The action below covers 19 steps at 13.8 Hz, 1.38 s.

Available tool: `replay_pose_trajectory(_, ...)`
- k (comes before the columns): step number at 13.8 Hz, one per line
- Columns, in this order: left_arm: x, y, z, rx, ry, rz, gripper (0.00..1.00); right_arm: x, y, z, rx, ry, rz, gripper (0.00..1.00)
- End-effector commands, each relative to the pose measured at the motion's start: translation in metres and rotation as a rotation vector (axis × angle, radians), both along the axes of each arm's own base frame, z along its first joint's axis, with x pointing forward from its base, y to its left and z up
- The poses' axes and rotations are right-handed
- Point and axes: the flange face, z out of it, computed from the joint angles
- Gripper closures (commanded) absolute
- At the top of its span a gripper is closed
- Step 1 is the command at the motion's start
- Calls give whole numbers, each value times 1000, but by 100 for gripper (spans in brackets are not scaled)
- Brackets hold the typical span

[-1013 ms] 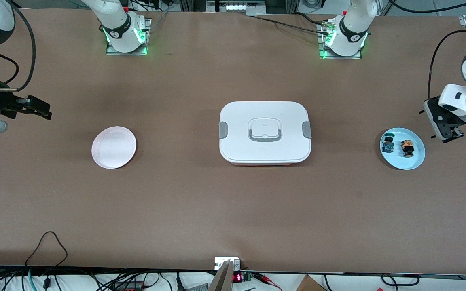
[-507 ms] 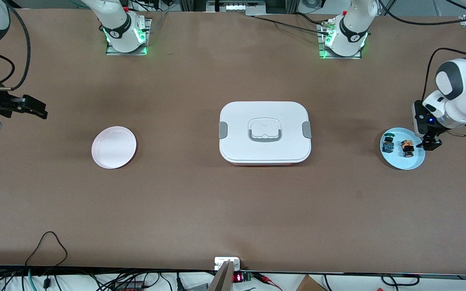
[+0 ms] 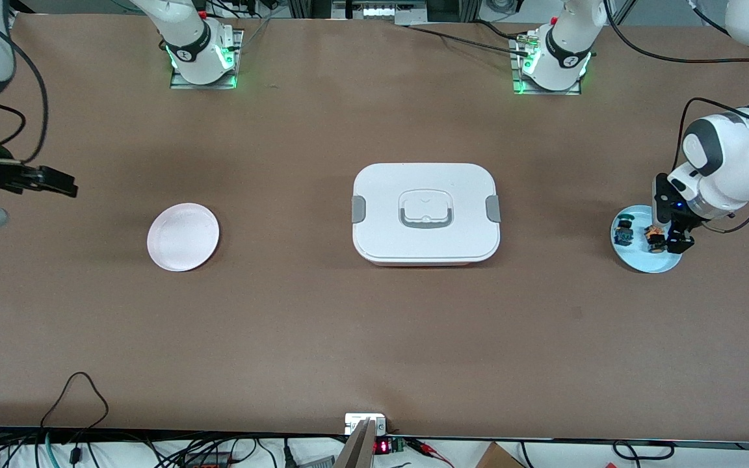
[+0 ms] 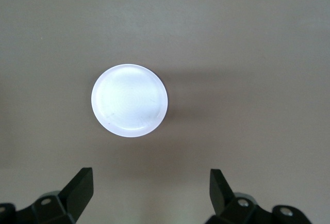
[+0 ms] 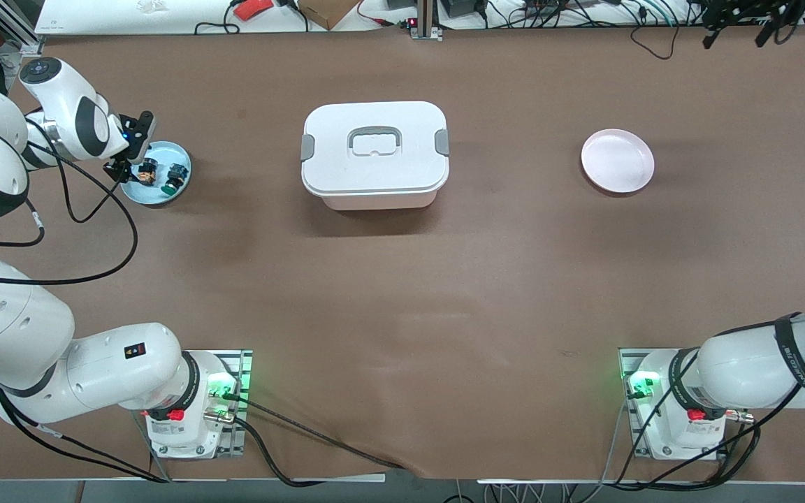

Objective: Transfer orange switch to right arm and place
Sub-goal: 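Lower the left gripper over the orange switch on the blue plate, then close the left gripper on the orange switch and lift it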

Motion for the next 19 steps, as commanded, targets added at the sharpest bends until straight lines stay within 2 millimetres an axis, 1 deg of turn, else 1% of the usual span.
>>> replay_pose_trajectory(1,3,16,-6,-14,-9,18,0,4,2,14,7,-39,-5,0)
replay_pose_trajectory(3,4,17,-8,-27,-12,42,0,7,8,22,-2,-70,10,0)
replay_pose_trajectory(4,3,17,-10,-37,-13,56,0,5,8,27,-2,-78,13,0)
replay_pose_trajectory(6,1,20,-18,-52,-4,81,0,1,2,43,5,-99,7,0)
replay_pose_trajectory(7,0,20,-24,-62,3,93,0,1,1,42,6,-95,7,0)
replay_pose_trajectory(8,3,21,-26,-62,-5,97,0,2,2,38,7,-87,13,0)
replay_pose_trajectory(9,5,22,-30,-62,-6,98,0,2,8,37,2,-87,23,0)
replay_pose_trajectory(10,8,23,-29,-60,-12,98,0,1,11,41,1,-91,29,0)
replay_pose_trajectory(12,11,24,-33,-61,-9,98,0,1,21,47,7,-105,34,0)
replay_pose_trajectory(13,13,25,-32,-60,-12,98,0,2,26,53,7,-121,39,0)
replay_pose_trajectory(14,13,25,-33,-60,-12,99,0,4,28,66,7,-153,38,0)
replay_pose_trajectory(16,14,26,-39,-65,-6,104,0,5,18,70,9,-163,40,0)
replay_pose_trajectory(17,15,25,-44,-73,-3,112,0,4,13,69,6,-151,32,0)
replay_pose_trajectory(19,17,26,-47,-74,-3,112,0,3,8,67,-3,-142,29,0)
